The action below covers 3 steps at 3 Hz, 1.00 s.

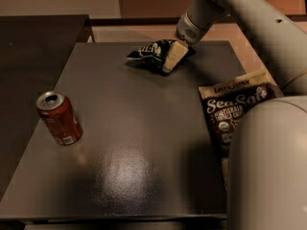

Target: Move blue chip bag near coke can

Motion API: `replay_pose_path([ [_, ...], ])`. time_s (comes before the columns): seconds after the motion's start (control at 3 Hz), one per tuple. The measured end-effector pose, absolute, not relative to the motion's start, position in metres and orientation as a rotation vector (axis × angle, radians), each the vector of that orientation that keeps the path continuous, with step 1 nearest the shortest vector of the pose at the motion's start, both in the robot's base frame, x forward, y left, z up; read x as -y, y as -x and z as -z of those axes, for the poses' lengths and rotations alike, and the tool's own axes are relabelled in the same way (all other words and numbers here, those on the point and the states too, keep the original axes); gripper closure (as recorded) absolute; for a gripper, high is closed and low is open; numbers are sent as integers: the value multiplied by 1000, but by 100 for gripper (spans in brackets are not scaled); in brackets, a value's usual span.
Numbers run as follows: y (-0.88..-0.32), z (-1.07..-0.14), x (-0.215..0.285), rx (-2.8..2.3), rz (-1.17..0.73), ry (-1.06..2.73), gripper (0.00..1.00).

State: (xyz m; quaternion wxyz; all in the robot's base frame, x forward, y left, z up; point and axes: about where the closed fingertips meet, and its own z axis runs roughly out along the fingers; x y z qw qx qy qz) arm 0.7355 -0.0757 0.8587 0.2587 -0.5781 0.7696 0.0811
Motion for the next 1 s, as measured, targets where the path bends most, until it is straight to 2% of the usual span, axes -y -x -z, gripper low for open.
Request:
replay_pose_path([
  [1.0, -715, -882, 68, -2038, -253, 1573, 86],
])
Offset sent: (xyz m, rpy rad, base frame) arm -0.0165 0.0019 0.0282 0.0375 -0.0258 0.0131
